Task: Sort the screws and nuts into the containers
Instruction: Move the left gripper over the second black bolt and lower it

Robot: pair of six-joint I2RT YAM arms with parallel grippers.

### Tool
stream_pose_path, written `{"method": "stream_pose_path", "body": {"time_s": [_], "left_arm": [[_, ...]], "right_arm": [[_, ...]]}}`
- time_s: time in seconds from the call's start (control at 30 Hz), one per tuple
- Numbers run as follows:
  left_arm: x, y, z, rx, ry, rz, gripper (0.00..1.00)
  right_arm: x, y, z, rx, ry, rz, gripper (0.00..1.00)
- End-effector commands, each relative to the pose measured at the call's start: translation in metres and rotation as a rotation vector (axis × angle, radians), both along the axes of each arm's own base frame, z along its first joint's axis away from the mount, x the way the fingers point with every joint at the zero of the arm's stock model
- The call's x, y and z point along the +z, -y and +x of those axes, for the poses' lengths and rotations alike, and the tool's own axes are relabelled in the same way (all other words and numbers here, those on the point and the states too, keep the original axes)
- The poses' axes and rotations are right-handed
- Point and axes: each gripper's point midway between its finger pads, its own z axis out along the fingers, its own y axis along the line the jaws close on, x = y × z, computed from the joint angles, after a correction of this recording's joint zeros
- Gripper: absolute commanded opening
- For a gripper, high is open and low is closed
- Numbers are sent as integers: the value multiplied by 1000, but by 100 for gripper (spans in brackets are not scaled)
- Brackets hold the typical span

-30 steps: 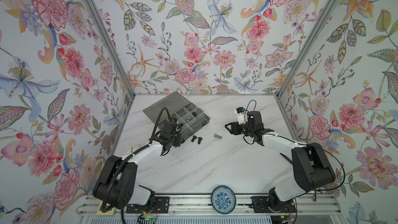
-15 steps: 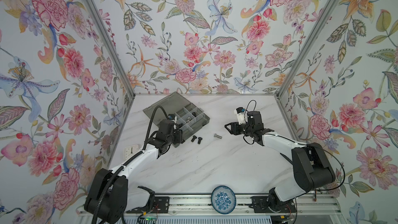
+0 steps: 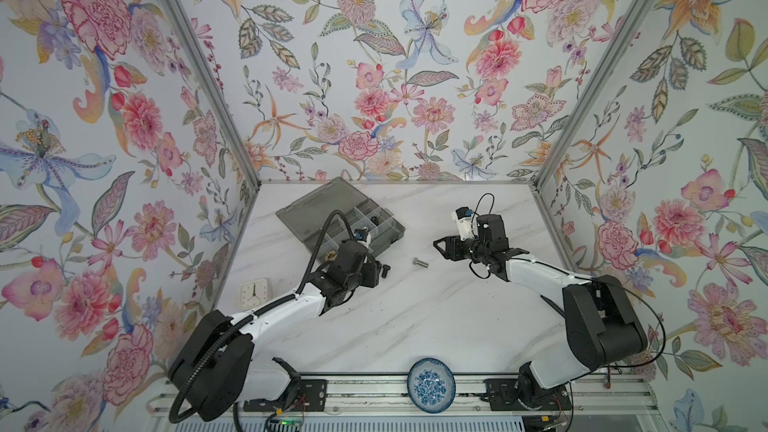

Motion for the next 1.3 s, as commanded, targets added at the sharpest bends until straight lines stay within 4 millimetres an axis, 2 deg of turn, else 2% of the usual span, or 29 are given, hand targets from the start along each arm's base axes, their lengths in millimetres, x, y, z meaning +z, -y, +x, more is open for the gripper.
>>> {"method": "stream_pose_path", "body": {"time_s": [0.0, 0.27, 0.37, 0.4, 0.43, 0.63, 1.27], "left_arm": [[-5, 3, 9, 31, 4, 35, 58], [-28, 12, 15, -3, -44, 91, 55], [-30, 15, 19, -13, -36, 101, 55], [-43, 14, 19, -14, -60, 133, 55], [-45, 13, 21, -12, -63, 149, 55], [-51, 11, 29, -13, -66, 209, 55], [-75, 11, 34, -20, -95, 248, 54]], "right_arm": [[-7, 2, -1, -6, -31, 2, 60], [-9, 3, -2, -7, -37, -2, 60], [-9, 3, -1, -7, -36, -3, 60], [-10, 3, -1, -7, -37, -3, 60], [-10, 3, -1, -7, -38, -3, 60], [-11, 3, -1, -8, -39, -5, 61], [-14, 3, 0, -7, -47, -7, 61]]}}
